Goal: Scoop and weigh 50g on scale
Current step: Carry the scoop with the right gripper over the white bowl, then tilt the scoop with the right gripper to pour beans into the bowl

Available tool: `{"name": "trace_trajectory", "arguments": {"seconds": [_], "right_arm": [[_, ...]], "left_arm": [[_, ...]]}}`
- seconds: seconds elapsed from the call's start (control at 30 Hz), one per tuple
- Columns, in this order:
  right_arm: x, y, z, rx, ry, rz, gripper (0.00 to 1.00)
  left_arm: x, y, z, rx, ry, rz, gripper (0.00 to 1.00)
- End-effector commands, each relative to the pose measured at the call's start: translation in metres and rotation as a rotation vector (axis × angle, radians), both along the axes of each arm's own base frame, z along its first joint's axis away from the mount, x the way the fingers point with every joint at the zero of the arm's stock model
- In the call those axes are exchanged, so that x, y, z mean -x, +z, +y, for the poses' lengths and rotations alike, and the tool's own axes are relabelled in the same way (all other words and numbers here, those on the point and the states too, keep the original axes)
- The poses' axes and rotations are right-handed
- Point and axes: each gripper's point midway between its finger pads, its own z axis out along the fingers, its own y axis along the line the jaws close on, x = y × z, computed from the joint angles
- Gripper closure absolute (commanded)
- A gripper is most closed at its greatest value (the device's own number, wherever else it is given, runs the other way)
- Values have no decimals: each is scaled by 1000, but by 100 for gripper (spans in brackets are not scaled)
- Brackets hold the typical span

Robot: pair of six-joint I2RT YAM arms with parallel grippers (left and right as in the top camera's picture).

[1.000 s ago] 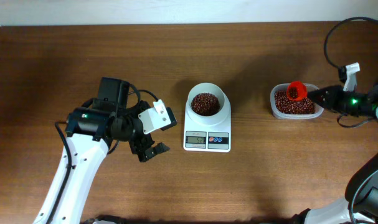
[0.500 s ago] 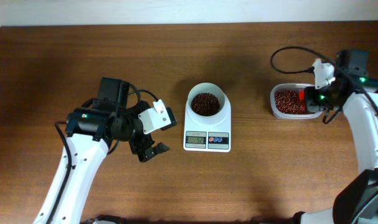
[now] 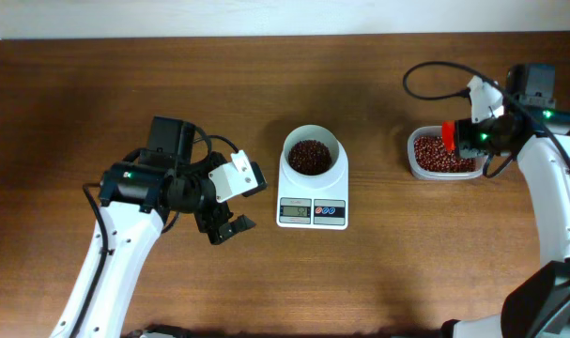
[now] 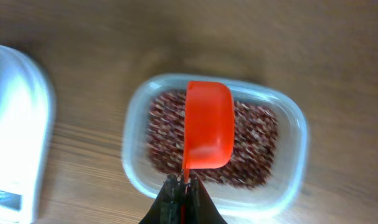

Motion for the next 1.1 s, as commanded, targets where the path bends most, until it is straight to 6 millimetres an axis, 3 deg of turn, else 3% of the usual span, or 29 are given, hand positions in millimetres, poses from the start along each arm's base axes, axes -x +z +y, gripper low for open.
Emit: {"name": "trace_trajectory", "arguments": {"seconds": [0.0,0.07,0.23,0.33,0.53,0.63,0.83,1.07], "right_arm": [[-11,51,46,-231,130,-144,96],[-7,64,82,-366,239,-168,96],[15,66,176,-358,548,-165,96],[21,46,207,-305,618,-115,96],[9,-1,230,-280,656,-41,96],[2,-15,230,-196,648,-39,96],[-1,-25,235,24,688,-74,96],[-3,-38,237,24,691,-48,96]], "left_arm": [[2,1,-3,14,-22,-6,1],[2,1,-3,14,-22,-6,1],[2,1,-3,14,-22,-6,1],[2,1,-3,14,-22,-6,1],[2,1,-3,14,-22,-6,1],[2,1,-3,14,-22,-6,1],[2,1,-3,14,-22,-6,1],[2,1,-3,14,-22,-6,1]]}}
